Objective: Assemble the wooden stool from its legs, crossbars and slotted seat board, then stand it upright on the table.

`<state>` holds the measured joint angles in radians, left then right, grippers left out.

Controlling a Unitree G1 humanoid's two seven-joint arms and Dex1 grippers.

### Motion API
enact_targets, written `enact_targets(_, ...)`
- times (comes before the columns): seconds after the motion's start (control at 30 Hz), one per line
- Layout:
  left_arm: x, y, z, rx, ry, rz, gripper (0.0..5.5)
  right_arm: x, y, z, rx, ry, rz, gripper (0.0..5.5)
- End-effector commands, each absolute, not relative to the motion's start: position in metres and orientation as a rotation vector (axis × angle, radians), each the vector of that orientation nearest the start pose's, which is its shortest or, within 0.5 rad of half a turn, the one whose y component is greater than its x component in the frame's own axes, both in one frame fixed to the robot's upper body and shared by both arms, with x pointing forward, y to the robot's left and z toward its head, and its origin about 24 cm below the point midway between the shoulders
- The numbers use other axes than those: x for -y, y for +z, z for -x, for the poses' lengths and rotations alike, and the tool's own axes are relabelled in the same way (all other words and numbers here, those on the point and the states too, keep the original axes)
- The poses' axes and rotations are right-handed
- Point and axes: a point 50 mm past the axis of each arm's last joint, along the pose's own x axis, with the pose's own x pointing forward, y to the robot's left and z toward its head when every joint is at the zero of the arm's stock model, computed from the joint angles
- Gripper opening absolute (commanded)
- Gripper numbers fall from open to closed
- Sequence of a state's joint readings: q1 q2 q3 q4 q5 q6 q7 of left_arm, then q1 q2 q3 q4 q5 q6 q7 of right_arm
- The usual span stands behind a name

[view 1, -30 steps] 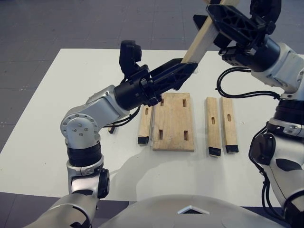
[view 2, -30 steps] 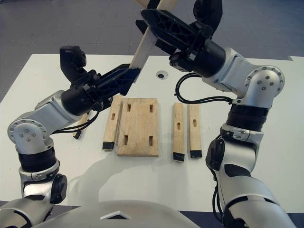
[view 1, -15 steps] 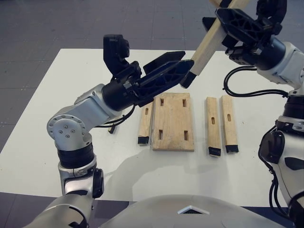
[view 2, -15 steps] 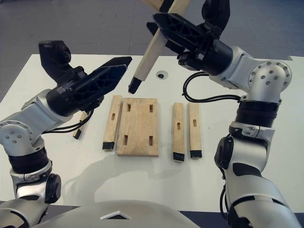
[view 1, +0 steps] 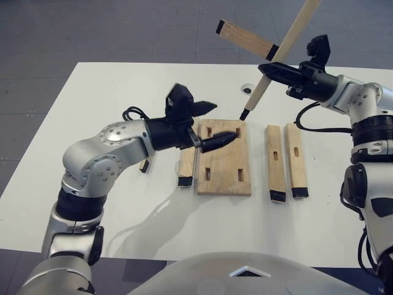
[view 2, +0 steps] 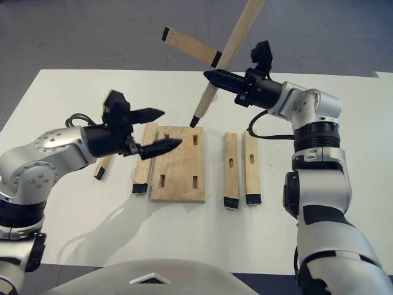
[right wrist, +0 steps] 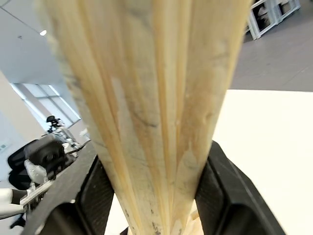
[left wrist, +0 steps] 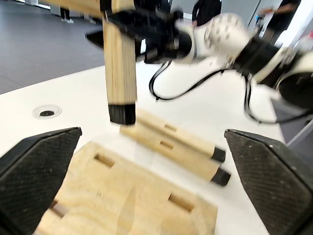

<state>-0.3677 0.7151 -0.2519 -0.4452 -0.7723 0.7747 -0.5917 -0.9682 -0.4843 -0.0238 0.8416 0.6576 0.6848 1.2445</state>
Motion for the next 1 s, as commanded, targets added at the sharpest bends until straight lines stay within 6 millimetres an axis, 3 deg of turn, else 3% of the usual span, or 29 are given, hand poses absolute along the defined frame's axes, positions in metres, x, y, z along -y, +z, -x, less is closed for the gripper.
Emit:
enact_targets(0.03, -0.128, 0.13, -0.244, -0.365, -1.184, -0.487, 5.5, 0.176, 0.185, -0.375, -0.125, 1.186, -0.485, 2.07)
enact_targets(0.17, -0.139, 0.115, -0.259, -0.377, -1.079, -0.862, 5.5, 0.173, 0.189, -0.375, -0.073, 1.197, -0.505, 2.07)
enact_targets(0.23, -0.139, 0.108, -0.261, -0.379, -1.063, -0.937, 5.5, 0.172, 0.192, -0.373, -0.056, 1.213, -0.515, 2.07)
enact_targets(0.47, -0.122, 0.101, -0.25, -0.38, -1.176, -0.981, 5.5, 0.17, 0.202, -0.372, -0.029, 1.211, -0.521, 2.07)
enact_targets(0.6, -0.121, 0.106, -0.252, -0.374, -1.178, -0.997, 5.5, 0.17, 0.199, -0.372, -0.033, 1.202, -0.522, 2.07)
enact_targets(1.0, -0.12, 0.083, -0.235, -0.461, -1.256, -0.968, 5.5, 0.167, 0.197, -0.374, -0.033, 1.175, -0.538, 2.07)
